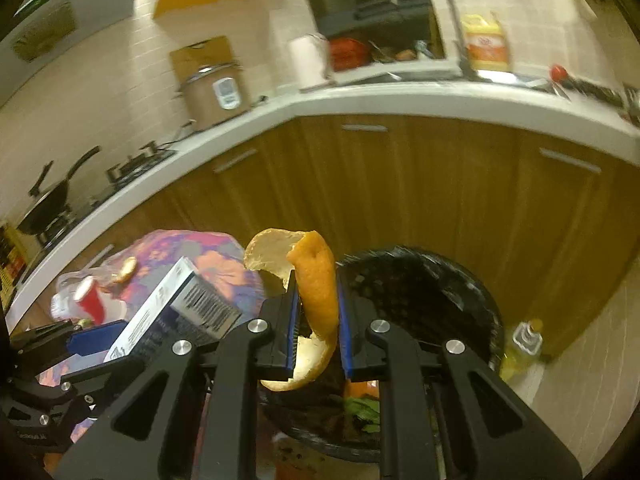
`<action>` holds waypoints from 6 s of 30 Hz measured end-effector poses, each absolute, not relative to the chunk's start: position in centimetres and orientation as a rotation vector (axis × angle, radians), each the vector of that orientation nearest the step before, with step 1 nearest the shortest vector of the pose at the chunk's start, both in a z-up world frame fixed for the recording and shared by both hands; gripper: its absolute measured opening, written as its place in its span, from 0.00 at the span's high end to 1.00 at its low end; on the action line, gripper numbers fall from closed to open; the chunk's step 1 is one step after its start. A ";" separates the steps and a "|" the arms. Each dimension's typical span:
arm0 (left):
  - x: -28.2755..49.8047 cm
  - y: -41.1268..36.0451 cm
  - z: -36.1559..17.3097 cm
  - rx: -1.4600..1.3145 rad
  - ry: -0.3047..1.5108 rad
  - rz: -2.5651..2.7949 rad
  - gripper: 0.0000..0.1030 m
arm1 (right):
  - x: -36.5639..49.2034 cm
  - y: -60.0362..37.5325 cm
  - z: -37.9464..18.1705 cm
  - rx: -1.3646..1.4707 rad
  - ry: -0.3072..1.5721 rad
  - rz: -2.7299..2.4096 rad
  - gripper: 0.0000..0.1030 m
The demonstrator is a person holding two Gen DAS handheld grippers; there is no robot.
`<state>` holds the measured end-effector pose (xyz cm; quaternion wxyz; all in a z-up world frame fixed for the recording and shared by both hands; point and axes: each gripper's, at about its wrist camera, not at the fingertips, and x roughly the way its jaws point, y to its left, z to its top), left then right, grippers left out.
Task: Collect trash
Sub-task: 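Carry the milk carton and orange peel in both tools over the bin, then open both tools to drop the carton and peel into the bin, then move both tools back toward the clear bottle and red paper cup, then grasp the clear plastic bottle with the left tool while the right tool grasps the red cup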
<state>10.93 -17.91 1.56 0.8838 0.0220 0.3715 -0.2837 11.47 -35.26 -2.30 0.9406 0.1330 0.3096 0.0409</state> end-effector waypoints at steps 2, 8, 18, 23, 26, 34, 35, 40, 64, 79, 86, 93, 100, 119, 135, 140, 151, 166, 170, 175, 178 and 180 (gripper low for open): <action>11.9 -19.8 0.6 0.059 0.801 -0.587 0.51 | 11.7 -36.7 -3.4 0.282 0.657 0.041 0.86; 14.8 -23.5 -2.3 0.064 0.889 -0.571 0.51 | 12.9 -39.0 -6.3 0.288 0.742 -0.057 0.86; 18.1 -25.8 -6.7 0.079 0.995 -0.450 0.50 | 15.8 -39.7 -9.9 0.305 0.847 -0.108 0.86; 18.4 -25.1 -6.8 0.061 1.003 -0.446 0.46 | 16.0 -40.0 -10.3 0.335 0.844 -0.097 0.86; 18.1 -24.7 -6.2 0.050 0.981 -0.450 0.44 | 16.1 -39.7 -10.3 0.328 0.847 -0.080 0.85; 16.1 -22.6 -3.1 0.044 0.905 -0.459 0.40 | 17.1 -38.3 -12.3 0.350 0.956 -0.043 0.76; 15.8 -22.1 -2.7 0.049 0.892 -0.449 0.40 | 16.9 -38.5 -12.3 0.367 0.957 -0.037 0.74; 13.6 -19.3 -0.6 0.035 0.826 -0.445 0.37 | 15.6 -38.4 -10.6 0.373 0.905 -0.031 0.53; 5.6 4.7 4.5 -0.221 0.597 -0.113 0.30 | 11.5 -15.5 2.0 0.030 0.612 0.327 0.53; 6.4 25.9 3.8 -0.267 0.610 0.158 0.18 | 15.0 -2.4 -2.2 0.005 0.673 0.440 0.52; 10.4 27.8 -0.8 -0.383 0.723 0.035 0.18 | 15.8 -0.7 -3.4 -0.025 0.666 0.428 0.52; 9.5 25.0 -1.1 -0.325 0.727 -0.070 0.19 | 16.3 -1.4 -3.9 0.010 0.682 0.438 0.51; 6.4 23.1 -0.3 -0.307 0.733 -0.210 0.15 | 16.2 -1.3 -3.8 0.011 0.676 0.455 0.47; 8.0 21.2 -1.6 -0.089 0.829 -0.169 0.14 | 15.5 0.0 -2.9 -0.072 0.689 0.526 0.36; 7.9 20.2 -2.5 -0.118 0.826 -0.138 0.19 | 18.4 1.7 -4.4 -0.075 0.742 0.498 0.36; 6.1 19.5 -2.4 -0.157 0.803 -0.121 0.26 | 18.7 2.1 -4.6 -0.088 0.748 0.495 0.38; 1.5 18.3 -1.3 -0.264 0.709 -0.118 0.38 | 15.5 -0.5 -2.8 -0.073 0.693 0.478 0.49; -4.2 13.9 0.1 -0.306 0.579 -0.167 0.42 | 8.5 -10.4 -0.5 0.045 0.613 0.407 0.49; -5.2 12.6 0.8 -0.303 0.552 -0.206 0.42 | 7.6 -12.6 -0.4 0.060 0.607 0.376 0.49; -5.3 11.1 1.8 -0.289 0.524 -0.248 0.42 | 6.9 -14.6 0.0 0.071 0.585 0.345 0.49; -4.9 10.4 2.5 -0.278 0.508 -0.271 0.42 | 6.3 -15.7 0.7 0.074 0.560 0.329 0.49; -4.4 9.5 3.2 -0.264 0.495 -0.293 0.42 | 6.0 -16.5 1.2 0.077 0.540 0.314 0.49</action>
